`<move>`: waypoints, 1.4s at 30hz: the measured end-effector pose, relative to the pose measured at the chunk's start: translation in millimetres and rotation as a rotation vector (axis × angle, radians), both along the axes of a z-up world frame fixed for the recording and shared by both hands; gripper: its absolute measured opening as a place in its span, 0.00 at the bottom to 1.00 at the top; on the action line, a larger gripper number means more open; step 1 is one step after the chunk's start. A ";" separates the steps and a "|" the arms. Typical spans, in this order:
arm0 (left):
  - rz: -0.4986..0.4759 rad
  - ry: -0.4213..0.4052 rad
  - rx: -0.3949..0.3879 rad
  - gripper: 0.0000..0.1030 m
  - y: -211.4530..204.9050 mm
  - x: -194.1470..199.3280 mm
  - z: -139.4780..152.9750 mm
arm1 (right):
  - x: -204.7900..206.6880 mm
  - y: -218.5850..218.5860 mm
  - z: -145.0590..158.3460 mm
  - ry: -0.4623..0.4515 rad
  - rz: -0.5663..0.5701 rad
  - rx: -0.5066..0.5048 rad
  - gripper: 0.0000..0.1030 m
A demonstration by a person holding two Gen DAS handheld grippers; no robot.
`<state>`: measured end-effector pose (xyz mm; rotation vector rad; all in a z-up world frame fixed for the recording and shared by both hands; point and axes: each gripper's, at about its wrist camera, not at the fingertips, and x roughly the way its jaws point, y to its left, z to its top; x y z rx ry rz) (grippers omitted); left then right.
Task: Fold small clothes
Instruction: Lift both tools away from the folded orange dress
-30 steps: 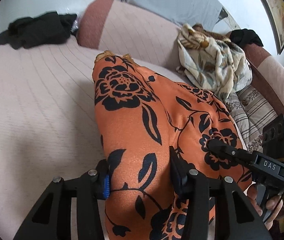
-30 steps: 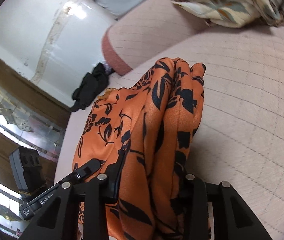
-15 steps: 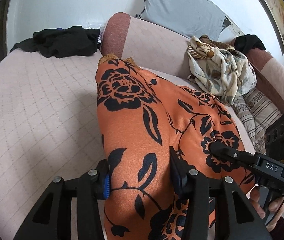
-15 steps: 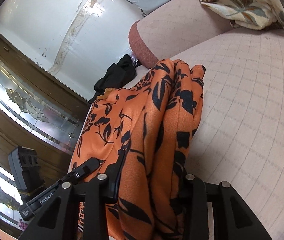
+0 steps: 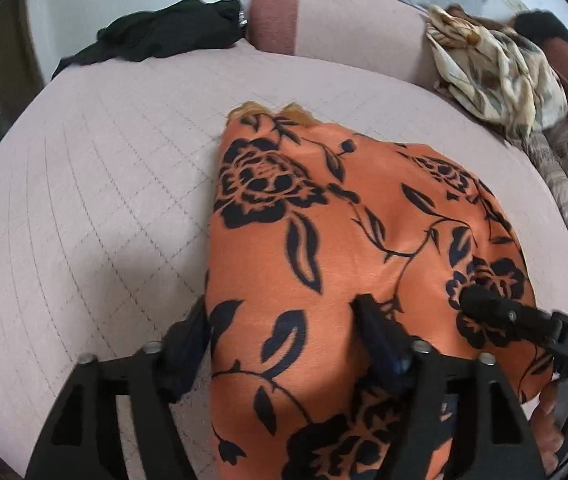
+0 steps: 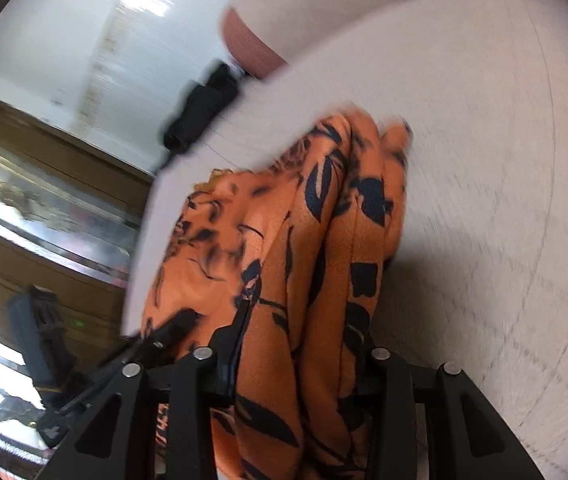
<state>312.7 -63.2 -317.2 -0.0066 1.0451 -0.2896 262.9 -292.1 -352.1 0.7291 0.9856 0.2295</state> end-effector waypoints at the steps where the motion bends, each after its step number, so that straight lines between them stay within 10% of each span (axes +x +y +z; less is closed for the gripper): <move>1: 0.010 0.000 0.000 0.73 2.4 -3.0 4.3 | -1.8 -1.2 -2.3 0.005 -0.008 0.000 0.52; 6: 0.050 -0.121 0.115 0.76 14.1 -51.1 21.0 | -28.6 -8.1 28.4 -0.036 -0.041 -0.109 0.56; 10: 0.068 -0.212 0.259 0.82 14.3 -91.4 18.8 | -75.1 -10.3 70.5 -0.238 -0.063 -0.232 0.56; 15: 0.074 -0.227 0.314 0.84 12.8 -94.7 14.1 | -75.8 15.6 74.6 -0.251 0.052 -0.260 0.32; 18: 0.082 -0.234 0.330 0.84 11.7 -101.3 17.0 | -57.4 18.3 36.3 -0.063 0.055 -0.288 0.31; 21: 0.093 -0.239 0.335 0.83 12.9 -113.6 24.0 | -63.3 11.5 49.5 -0.066 0.030 -0.257 0.31; 42: 0.216 -0.492 0.257 0.84 20.0 -207.1 171.4 | -185.1 39.1 186.4 -0.330 0.013 -0.480 0.35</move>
